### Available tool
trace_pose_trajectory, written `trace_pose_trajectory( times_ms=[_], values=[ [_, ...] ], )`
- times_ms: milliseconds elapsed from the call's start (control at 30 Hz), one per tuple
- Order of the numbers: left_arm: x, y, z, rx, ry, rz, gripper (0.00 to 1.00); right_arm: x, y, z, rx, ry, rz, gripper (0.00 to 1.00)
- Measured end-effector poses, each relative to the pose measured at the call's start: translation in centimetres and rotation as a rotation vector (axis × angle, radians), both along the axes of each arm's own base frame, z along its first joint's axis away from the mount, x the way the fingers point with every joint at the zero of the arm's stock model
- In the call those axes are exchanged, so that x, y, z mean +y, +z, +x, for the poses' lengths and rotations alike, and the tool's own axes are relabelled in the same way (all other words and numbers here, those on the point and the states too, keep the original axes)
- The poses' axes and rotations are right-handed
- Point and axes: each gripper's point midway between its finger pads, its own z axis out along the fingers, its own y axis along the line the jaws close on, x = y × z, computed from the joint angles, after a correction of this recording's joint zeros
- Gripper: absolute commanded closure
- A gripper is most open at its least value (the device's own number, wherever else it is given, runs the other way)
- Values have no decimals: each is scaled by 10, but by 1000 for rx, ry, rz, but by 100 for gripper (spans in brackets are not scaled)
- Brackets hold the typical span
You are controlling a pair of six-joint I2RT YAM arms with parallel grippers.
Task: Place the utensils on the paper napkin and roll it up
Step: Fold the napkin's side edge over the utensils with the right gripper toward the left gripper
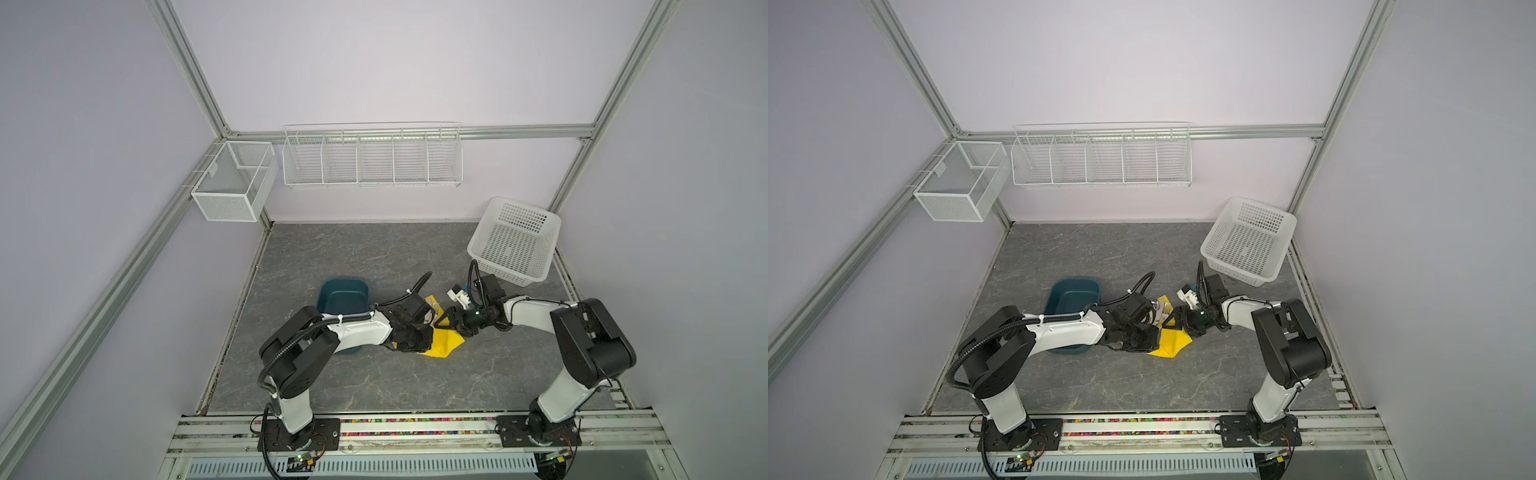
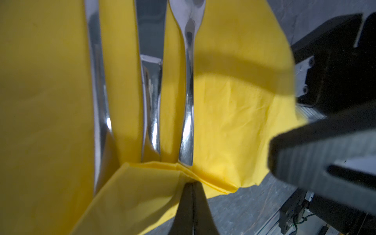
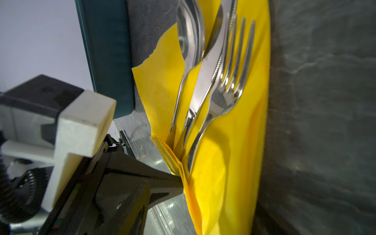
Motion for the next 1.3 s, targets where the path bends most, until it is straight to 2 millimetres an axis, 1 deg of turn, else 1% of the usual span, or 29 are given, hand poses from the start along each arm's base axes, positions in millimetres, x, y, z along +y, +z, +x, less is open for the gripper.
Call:
trace_pose_trajectory(
  times_ms=[133,233,467,600,700,900,1000,1167,1233,1300],
  values=[
    [0,0,0,-1,0,-1,96,-3,12,-9,-14,6,21,34],
    [-1,0,0,-2,0,-3,96,-5,16,-16,-18,8,27,35],
    [-2,1,1,-5,-1,-9,96,-13,15,-35,-3,-43,31,37],
    [-3,2,1,-7,-2,-15,96,-18,15,-40,-13,-94,28,38],
    [-3,2,1,-7,-2,-15,96,-17,13,-44,-19,-117,28,41],
    [-3,2,1,-6,-2,-15,96,-12,2,-47,-19,-160,-2,47],
    [-2,0,1,-7,-2,-16,96,-11,-3,-46,-22,-188,-21,52],
    [-1,-2,0,-4,-3,-11,96,-8,-4,-41,-33,-228,-30,67],
    [0,-2,0,-5,-2,-11,97,-6,-2,-40,-37,-236,-26,68],
    [0,-2,0,-4,-1,-11,97,-5,0,-39,-43,-238,-23,74]
  ],
)
